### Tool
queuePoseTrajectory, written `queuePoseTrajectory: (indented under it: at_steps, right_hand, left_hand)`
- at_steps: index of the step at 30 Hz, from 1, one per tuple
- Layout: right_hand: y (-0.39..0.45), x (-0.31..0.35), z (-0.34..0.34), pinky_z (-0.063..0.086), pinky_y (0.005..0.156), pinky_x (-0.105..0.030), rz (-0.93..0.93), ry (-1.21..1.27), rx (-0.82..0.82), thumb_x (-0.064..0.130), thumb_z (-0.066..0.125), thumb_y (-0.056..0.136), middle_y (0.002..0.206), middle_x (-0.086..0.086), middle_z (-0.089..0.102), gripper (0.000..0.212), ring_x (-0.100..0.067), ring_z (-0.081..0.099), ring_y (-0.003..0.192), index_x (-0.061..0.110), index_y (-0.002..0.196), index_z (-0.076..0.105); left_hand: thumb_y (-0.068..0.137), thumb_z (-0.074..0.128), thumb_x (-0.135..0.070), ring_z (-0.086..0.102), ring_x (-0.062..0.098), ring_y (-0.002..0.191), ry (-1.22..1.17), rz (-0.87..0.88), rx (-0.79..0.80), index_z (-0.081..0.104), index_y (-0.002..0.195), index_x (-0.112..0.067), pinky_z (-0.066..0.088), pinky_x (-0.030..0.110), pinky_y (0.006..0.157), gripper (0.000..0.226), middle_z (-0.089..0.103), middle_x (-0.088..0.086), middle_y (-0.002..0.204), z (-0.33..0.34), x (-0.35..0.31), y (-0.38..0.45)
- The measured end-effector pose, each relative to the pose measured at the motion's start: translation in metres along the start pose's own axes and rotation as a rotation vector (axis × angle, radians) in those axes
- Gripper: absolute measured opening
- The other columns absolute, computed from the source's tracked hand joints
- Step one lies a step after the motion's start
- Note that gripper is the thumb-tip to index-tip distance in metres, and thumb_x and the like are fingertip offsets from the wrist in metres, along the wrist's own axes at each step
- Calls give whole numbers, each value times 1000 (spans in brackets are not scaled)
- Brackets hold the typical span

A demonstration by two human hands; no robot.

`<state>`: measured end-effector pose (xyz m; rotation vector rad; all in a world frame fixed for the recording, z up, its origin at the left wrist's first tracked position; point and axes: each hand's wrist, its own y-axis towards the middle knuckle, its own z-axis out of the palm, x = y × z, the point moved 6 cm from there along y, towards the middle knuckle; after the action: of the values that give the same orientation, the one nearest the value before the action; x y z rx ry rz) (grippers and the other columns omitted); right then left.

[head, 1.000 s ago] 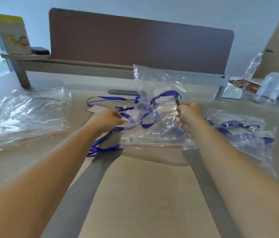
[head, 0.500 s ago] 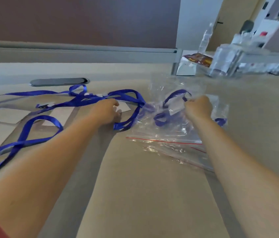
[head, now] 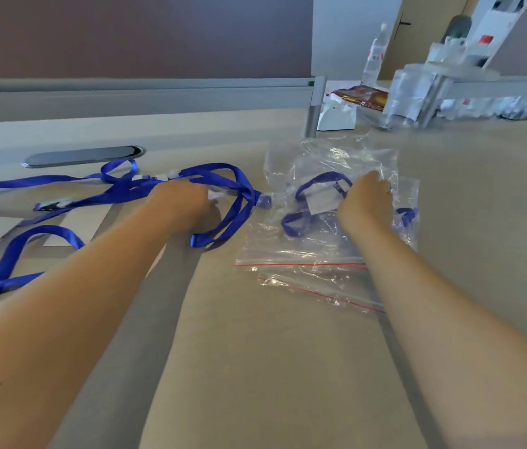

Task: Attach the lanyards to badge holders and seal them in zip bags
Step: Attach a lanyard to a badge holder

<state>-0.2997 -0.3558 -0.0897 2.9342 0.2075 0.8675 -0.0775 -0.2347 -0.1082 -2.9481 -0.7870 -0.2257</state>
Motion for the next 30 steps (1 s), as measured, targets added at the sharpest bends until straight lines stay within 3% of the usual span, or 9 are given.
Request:
queuePoseTrajectory:
  at_steps: [5,9,12,16,17,19,22,27,30]
  right_hand:
    - [-20,26,-14,30,102,-40,-263,-155,-130,2,47,88,133,-19,38,39,-35,35,123,1,127,38]
    - [-54,66,9,36,96,-37,-589,-170,32,6,43,91,128,-15,49,33,-31,43,118,7,123,51]
    - [-83,90,41,42,93,-39,-717,-149,223,16,46,92,122,-13,56,31,-30,51,112,9,120,56]
    - [-108,107,83,42,78,-34,-768,-189,439,25,45,92,104,-11,60,23,-31,55,99,8,101,58]
    - [-113,109,90,41,73,-33,-765,-205,485,28,45,92,97,-10,59,23,-30,55,93,9,95,58]
    - [-122,112,96,40,68,-32,-765,-226,524,34,44,92,88,-9,59,31,-29,55,86,7,93,60]
    - [-137,120,87,29,52,-29,-785,-141,525,31,46,90,59,-5,46,40,-24,45,63,11,55,45]
    - [-153,133,70,46,54,-27,-647,205,774,12,44,82,60,-4,61,28,-15,52,46,6,60,61]
    - [-139,141,59,38,46,-20,-594,326,691,12,40,86,58,-3,60,33,-13,51,47,5,60,58]
  left_hand:
    - [92,40,-2,59,36,102,61,-71,-241,41,120,0,38,36,69,28,60,20,113,-38,18,-29]
    - [93,40,-2,56,42,103,-299,-178,-436,44,124,-1,44,43,78,32,60,24,114,-51,48,-58]
    - [97,35,-10,56,34,105,-677,-279,-536,50,123,-2,45,40,87,31,59,19,120,-44,77,-76]
    - [91,36,-8,53,31,86,-1077,-450,-492,56,78,-8,49,51,92,24,55,15,82,-17,118,-83]
    - [91,36,-7,51,28,85,-1131,-495,-478,55,75,-10,50,50,91,25,52,12,83,-12,125,-86]
    - [94,37,-6,53,25,92,-1236,-562,-460,62,97,-7,52,34,81,25,55,12,101,-6,133,-89]
    - [96,39,-7,56,28,112,-1349,-631,-494,55,119,-5,50,21,66,28,56,11,126,-4,140,-95]
    - [97,37,-10,54,32,114,-1363,-642,-525,54,119,-5,52,29,79,28,53,13,129,-9,149,-107]
    - [97,37,-11,55,31,111,-1342,-632,-559,53,119,-5,53,32,78,28,53,14,129,-13,156,-108]
